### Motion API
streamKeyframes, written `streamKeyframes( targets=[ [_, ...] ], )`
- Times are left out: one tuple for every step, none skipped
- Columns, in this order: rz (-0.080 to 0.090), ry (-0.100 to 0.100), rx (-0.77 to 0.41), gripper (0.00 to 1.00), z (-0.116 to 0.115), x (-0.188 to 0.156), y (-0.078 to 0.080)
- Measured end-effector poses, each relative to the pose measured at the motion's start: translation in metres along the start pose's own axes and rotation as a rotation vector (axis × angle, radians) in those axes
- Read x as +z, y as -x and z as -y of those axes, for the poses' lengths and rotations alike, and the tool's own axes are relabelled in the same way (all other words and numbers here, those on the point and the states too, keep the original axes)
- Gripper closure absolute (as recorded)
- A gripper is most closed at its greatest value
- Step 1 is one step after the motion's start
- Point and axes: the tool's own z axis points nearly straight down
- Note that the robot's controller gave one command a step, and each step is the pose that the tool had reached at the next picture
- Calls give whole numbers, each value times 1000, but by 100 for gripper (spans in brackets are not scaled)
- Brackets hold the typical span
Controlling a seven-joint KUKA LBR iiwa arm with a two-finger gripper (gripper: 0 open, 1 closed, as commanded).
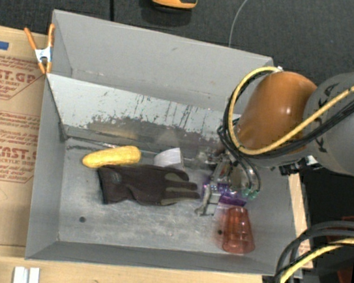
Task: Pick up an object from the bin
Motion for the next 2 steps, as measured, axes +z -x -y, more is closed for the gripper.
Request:
streamKeyframes(
  targets=[
    [7, 0, 0, 0, 0, -4, 2],
    [16, 0, 53, 0, -14, 42, 18]
  ],
)
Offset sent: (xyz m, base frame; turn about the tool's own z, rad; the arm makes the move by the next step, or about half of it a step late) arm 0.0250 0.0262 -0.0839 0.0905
